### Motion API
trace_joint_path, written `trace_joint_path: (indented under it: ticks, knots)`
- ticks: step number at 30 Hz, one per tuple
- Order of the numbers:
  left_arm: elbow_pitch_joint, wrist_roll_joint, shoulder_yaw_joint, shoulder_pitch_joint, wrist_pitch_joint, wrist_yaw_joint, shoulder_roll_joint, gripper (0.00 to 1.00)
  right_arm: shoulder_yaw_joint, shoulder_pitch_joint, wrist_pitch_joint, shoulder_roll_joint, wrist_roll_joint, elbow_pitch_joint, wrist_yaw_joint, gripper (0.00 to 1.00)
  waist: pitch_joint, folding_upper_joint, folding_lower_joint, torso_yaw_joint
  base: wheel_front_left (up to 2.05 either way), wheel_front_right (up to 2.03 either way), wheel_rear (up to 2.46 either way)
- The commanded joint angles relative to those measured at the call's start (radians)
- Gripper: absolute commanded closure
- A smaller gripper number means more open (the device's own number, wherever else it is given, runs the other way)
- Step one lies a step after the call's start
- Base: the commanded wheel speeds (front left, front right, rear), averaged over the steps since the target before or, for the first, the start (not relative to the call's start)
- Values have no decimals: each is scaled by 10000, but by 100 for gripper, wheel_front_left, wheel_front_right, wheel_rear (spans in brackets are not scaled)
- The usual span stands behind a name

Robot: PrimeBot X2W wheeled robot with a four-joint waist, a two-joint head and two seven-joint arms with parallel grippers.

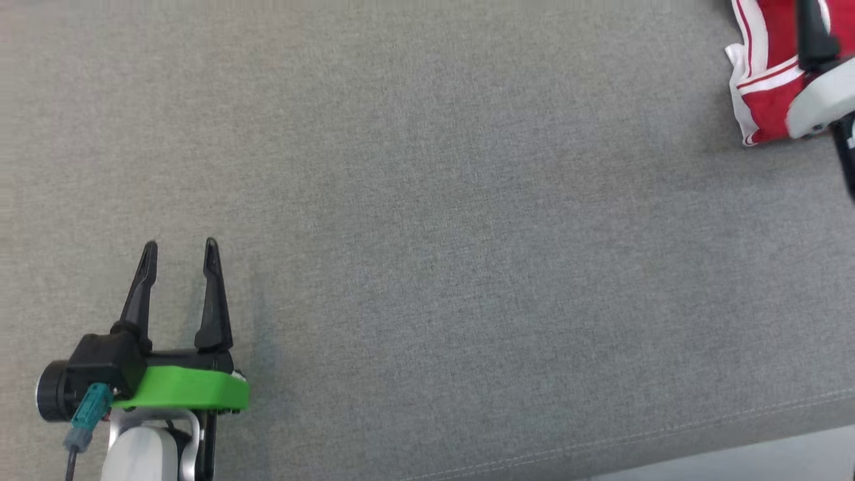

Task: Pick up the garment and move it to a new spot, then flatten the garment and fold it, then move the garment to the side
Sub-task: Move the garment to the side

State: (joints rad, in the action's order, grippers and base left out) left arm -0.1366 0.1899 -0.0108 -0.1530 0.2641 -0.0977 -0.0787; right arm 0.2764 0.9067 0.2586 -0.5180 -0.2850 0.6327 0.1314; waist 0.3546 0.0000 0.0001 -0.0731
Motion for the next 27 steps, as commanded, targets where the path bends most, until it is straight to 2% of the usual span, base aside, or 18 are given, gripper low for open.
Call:
trace_joint_path:
  ticks: [1, 11, 27]
  knots:
    - [-42, 35, -92, 238, -5, 25, -3, 0, -155, -423, 68, 140, -32, -167, -15, 0, -956, 0, -1, 375, 0, 0, 0]
    - [-471, 78, -298, 747, -5, -46, 85, 0, -1441, -3518, 69, 1652, 221, -1689, -15, 0, -1971, 0, -1, 998, 0, 0, 0]
    - [-1073, 29, -255, 1107, -5, -117, 166, 0, -2290, -7060, 71, 3720, 795, -3373, -13, 0, -3138, 0, -1, 1318, 0, 0, 0]
